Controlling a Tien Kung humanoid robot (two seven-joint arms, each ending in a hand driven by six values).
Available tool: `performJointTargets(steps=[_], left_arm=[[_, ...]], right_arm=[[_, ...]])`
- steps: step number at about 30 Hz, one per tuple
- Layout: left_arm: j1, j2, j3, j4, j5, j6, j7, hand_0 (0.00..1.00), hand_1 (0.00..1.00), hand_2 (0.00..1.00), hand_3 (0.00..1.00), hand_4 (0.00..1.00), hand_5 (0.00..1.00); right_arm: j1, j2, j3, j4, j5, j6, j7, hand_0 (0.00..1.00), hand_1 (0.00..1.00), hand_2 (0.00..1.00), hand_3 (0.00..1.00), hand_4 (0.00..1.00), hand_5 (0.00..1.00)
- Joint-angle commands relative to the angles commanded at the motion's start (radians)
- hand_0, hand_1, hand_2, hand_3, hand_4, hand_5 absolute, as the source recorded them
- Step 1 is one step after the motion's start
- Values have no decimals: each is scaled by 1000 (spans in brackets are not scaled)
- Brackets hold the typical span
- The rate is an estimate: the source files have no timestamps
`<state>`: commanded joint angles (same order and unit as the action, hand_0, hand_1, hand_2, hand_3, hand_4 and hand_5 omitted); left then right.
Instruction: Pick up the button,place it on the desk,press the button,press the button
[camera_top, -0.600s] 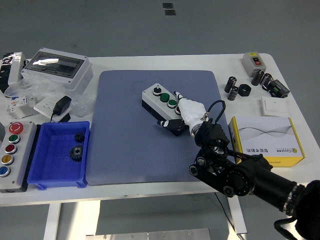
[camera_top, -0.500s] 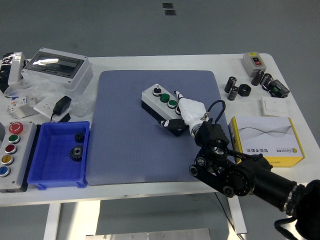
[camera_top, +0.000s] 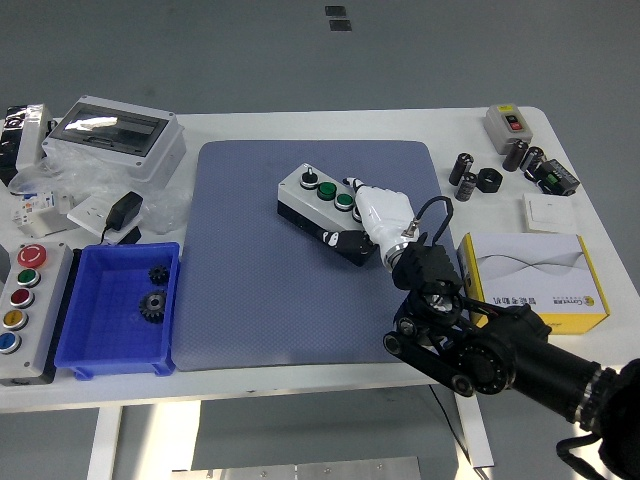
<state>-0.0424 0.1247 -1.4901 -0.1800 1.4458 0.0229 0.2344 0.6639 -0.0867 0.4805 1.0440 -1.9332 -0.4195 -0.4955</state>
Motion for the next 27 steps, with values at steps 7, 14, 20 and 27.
performJointTargets(steps=[7, 14, 20, 27], left_arm=[[1, -1, -2, 0, 1, 2, -2, 628, 586, 521, 579, 597, 156], [1, -4, -11, 0, 13, 2, -3, 628, 588, 522, 581, 595, 157], [-3, -4, -21, 0, 28, 0, -3, 628, 589, 521, 579, 597, 163], [-6, -4, -27, 0, 38, -1, -3, 628, 589, 522, 579, 599, 167]], right_arm=[[-2, -132, -47, 146, 102, -26, 182, 25, 269, 339, 584, 113, 2], [-3, -272, -116, 278, 118, 36, 393, 36, 270, 330, 568, 97, 2], [-3, -319, -155, 247, 50, 65, 516, 85, 292, 318, 567, 111, 2], [3, -313, -167, 207, 22, 76, 534, 302, 424, 380, 634, 298, 2]])
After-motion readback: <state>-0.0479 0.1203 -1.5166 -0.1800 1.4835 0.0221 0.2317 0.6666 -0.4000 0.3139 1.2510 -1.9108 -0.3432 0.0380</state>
